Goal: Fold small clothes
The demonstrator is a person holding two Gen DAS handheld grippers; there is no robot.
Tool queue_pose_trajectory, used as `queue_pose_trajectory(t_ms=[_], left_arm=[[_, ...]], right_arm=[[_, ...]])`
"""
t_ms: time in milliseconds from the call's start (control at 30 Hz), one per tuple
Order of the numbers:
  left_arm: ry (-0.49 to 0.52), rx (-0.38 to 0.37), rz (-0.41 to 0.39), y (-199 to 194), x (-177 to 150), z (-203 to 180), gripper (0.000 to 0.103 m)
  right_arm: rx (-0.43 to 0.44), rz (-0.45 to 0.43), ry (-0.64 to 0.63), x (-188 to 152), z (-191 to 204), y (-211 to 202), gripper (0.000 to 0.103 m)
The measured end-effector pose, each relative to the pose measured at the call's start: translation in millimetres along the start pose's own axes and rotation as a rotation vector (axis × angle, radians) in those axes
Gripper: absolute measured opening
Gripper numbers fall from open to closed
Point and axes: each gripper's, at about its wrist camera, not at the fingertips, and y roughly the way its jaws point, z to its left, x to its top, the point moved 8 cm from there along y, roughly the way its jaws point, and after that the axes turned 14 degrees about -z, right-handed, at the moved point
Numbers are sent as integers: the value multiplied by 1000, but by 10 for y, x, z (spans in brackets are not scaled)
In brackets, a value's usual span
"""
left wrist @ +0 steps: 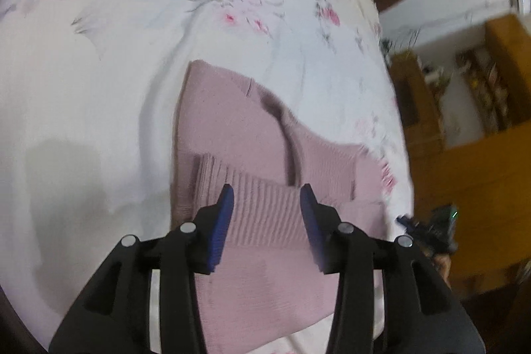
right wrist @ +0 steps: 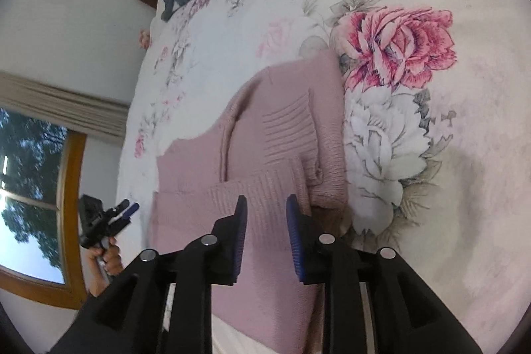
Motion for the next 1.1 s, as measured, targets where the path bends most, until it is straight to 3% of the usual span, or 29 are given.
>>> queue_pose_trajectory(t_ms=[133, 233, 400, 500, 567, 600, 667, 800, 933, 1100], left_arm=[[59, 67, 46, 143, -53, 94, 48], [74, 98, 61, 241, -33, 168, 55], [119, 127, 101, 385, -89, 146, 56], [167, 148, 117, 424, -139, 112, 49], [181, 158, 128, 441, -173, 127, 15], [179, 157, 123, 435, -173, 136, 10], [170, 146, 101, 403, -164, 135, 9], [160, 99, 37, 262, -124, 22, 7], [145, -6, -70, -88, 19, -242, 6], [182, -71, -163, -353, 374, -542, 6]], right_arm=[[-40, -13, -71, -6, 23, 119, 38], [-57, -11, -94, -2, 10, 210, 40], [-90, 23, -136, -33, -67, 342, 40], [-89, 34, -160, -52, -62, 365, 40], [-85, 39, -179, -68, -42, 363, 33], [-76, 42, -190, -84, -8, 365, 23], [-84, 28, -228, -98, 13, 338, 11], [-66, -18, -239, -126, 63, 220, 9], [-38, -75, -240, -88, 172, -1, 8], [-21, -170, -250, 191, 378, -314, 8]])
